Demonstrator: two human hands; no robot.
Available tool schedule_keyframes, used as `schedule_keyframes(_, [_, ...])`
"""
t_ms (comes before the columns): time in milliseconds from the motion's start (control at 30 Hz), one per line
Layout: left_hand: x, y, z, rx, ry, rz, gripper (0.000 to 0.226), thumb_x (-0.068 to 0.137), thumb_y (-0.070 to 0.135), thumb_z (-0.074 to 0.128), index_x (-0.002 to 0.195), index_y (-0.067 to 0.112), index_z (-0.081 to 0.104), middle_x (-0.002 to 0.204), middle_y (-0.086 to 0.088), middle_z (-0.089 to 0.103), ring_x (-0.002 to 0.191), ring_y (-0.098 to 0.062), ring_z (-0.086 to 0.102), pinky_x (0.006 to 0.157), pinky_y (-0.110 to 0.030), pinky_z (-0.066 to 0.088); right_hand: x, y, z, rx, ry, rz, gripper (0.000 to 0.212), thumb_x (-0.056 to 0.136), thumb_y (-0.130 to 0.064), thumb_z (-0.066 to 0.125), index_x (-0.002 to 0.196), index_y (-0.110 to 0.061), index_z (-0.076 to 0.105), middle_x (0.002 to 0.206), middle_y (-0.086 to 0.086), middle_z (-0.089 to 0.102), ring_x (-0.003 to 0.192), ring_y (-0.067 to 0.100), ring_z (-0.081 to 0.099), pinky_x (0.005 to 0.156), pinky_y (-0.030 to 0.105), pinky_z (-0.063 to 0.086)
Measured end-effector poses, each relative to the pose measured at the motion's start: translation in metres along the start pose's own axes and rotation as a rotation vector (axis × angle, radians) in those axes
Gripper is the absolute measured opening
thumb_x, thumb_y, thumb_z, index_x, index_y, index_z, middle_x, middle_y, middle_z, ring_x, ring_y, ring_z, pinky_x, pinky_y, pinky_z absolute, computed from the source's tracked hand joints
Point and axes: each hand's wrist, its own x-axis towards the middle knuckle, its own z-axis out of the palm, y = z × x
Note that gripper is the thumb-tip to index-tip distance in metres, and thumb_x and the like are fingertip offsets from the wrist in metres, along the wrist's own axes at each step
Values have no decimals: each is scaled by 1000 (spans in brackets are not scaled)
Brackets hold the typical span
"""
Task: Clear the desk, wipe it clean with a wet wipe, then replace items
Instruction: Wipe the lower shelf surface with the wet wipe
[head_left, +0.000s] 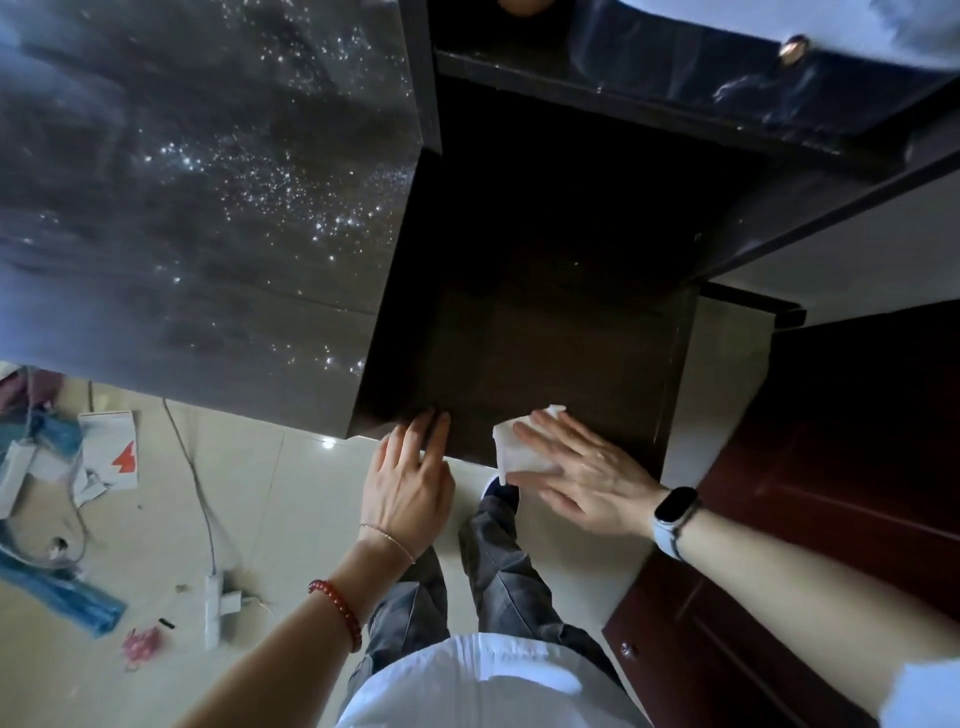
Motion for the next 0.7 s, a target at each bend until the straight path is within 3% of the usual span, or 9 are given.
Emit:
schedule_keyframes(100, [13,7,-2,-32,29,38,50,79,22,37,121,2,53,120,-21,58,109,-35,53,89,-45,48,3,13,-1,0,56,132,47,91,-26,32,138,-26,35,150,10,25,140,33,16,113,47,11])
schedule_keyframes(233, [33,11,-1,-5,7,-1,55,80,30,36,129,8,44,133,-24,48,127,-34,29,99,-56,32,12,37,-20,-7,107,479,49,90,-26,29,138,-13,32,150,19,25,138,40,17,115,51,13])
schedule_keyframes(367, [44,8,5,-40,-86,-112,62,90,41,37,144,16,18,152,-19,10,140,-37,4,112,-48,10,31,69,-36,24,142,753,55,90,-28,27,141,-7,25,151,24,15,139,42,8,115,47,1])
schedule_keyframes(433, [44,7,8,-33,-95,-119,63,93,41,38,145,18,10,154,-16,0,141,-33,-6,114,-45,5,48,89,-42,99,208,860,55,90,-23,30,141,-3,24,151,26,11,139,44,4,115,48,1])
schedule_keyframes(500, [44,5,8,-48,-94,-115,63,89,43,38,144,16,20,152,-19,11,140,-36,5,112,-48,15,70,104,-53,173,279,923,54,90,-15,34,141,-3,22,151,27,8,139,44,3,115,49,4])
schedule_keyframes(600, [46,2,8,-27,-104,-104,63,81,44,38,135,12,40,142,-24,36,131,-44,32,96,-55,38,104,113,-73,403,329,921,64,89,0,36,145,-9,6,153,23,-1,141,36,-5,116,42,1])
schedule_keyframes(700, [47,3,7,-34,-65,-105,63,78,39,51,133,11,43,140,-25,38,129,-45,33,96,-56,37,126,97,-73,482,339,811,73,85,9,35,146,-14,1,154,19,-2,142,32,-3,116,37,3])
